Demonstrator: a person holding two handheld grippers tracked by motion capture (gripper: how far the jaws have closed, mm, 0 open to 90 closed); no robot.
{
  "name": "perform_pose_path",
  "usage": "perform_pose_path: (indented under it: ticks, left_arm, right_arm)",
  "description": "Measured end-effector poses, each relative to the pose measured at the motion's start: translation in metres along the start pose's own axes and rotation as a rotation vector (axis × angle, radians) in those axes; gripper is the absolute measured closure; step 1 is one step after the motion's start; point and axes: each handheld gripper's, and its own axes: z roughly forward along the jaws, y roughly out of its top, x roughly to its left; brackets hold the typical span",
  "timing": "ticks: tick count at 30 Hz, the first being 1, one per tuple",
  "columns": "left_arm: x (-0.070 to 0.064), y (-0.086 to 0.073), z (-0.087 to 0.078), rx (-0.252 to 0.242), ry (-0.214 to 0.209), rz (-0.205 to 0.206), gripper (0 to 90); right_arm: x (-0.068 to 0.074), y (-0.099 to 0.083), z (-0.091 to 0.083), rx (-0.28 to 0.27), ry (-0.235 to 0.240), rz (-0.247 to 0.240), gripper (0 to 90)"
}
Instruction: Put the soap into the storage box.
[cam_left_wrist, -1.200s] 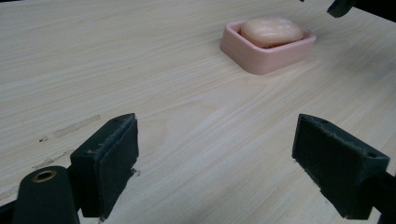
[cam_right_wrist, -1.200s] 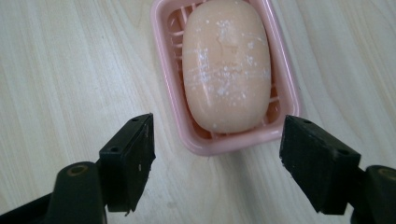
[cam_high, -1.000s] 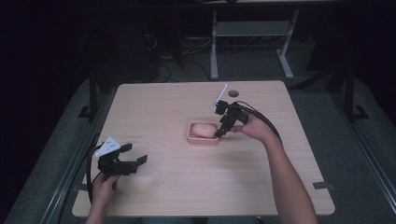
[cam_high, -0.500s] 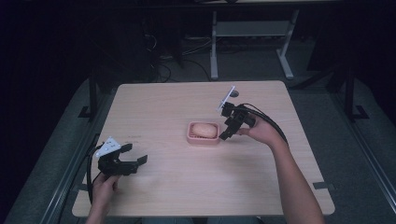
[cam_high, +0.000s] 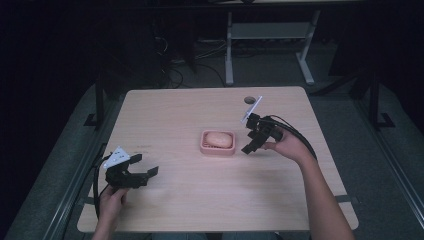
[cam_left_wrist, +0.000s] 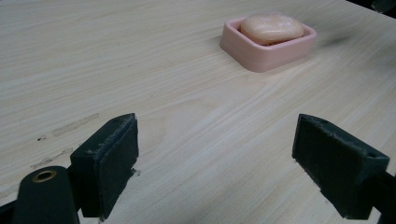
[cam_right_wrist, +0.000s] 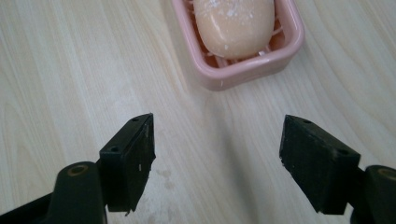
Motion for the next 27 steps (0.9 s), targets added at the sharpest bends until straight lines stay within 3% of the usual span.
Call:
perform_pose_path:
  ticks: [9, 27]
  left_arm:
    - [0.000, 0.000, 0.000, 0.001, -0.001, 0.000, 14.3]
    - [-0.002, 0.000, 0.002, 0.002, -0.001, 0.006, 14.3]
  right_arm:
    - [0.004, -0.018, -0.008, -0.035, -0.005, 0.013, 26.2]
    - [0.010, -0.058, -0.009, -0.048, -0.005, 0.069, 26.2]
